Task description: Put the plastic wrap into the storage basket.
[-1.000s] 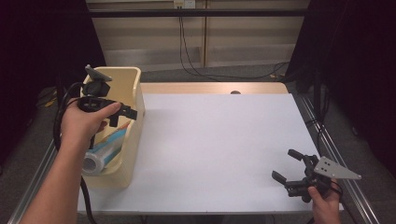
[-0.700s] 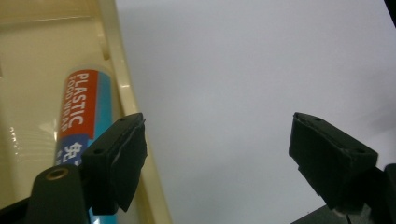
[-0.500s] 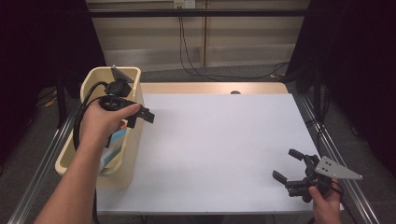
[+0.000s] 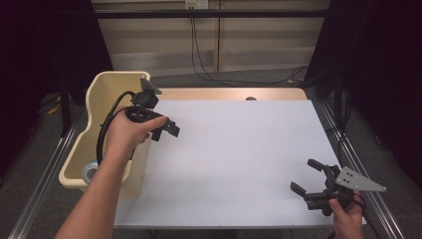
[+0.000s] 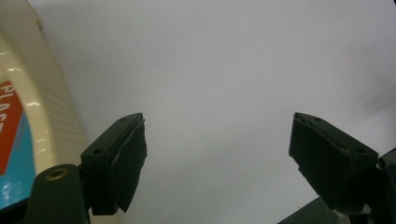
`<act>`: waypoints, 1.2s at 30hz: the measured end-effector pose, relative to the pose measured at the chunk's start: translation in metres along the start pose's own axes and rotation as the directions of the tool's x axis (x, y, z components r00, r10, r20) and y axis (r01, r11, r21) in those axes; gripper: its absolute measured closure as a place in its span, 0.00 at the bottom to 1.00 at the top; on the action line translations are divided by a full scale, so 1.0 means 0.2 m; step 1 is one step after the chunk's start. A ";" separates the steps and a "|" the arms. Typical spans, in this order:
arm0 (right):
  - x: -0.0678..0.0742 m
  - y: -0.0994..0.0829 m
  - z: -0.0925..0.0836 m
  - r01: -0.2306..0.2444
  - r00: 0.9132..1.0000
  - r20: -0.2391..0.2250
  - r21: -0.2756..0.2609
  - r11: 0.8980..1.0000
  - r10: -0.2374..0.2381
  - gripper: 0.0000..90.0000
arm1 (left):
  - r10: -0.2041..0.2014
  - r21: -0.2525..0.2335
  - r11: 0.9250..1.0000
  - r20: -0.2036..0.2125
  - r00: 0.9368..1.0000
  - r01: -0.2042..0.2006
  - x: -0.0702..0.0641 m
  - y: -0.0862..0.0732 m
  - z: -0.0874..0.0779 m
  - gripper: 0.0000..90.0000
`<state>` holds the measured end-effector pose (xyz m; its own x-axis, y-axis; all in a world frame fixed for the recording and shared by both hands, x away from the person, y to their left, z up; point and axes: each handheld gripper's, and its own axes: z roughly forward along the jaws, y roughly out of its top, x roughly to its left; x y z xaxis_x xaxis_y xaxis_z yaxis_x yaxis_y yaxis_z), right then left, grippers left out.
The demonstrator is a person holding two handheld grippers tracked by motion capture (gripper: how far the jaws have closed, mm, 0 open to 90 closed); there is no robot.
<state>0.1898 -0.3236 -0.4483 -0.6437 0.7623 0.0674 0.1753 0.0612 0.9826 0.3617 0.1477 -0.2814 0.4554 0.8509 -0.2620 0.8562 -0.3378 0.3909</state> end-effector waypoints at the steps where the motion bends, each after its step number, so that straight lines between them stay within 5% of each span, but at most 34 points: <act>1: 0.00 0.00 0.00 0.000 1.000 0.000 0.000 1.000 0.000 0.00 | 0.013 0.004 1.000 0.003 1.000 -0.013 -0.01 0.00 0.01 0.21; 25: 0.00 0.00 0.00 -0.001 1.000 0.000 0.001 1.000 0.001 0.00 | 0.061 0.039 0.997 0.062 0.996 -0.063 -0.13 -0.03 0.25 0.21; 36: 0.00 0.00 0.00 0.001 1.000 -0.004 0.000 1.000 -0.001 0.00 | 0.064 0.052 0.996 0.067 0.996 -0.067 -0.12 -0.06 0.33 0.21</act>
<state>0.1897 -0.3235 -0.4486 -0.6467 0.7597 0.0675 0.1750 0.0617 0.9826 0.3553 0.1046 -0.3376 0.5241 0.7990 -0.2948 0.8352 -0.4146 0.3613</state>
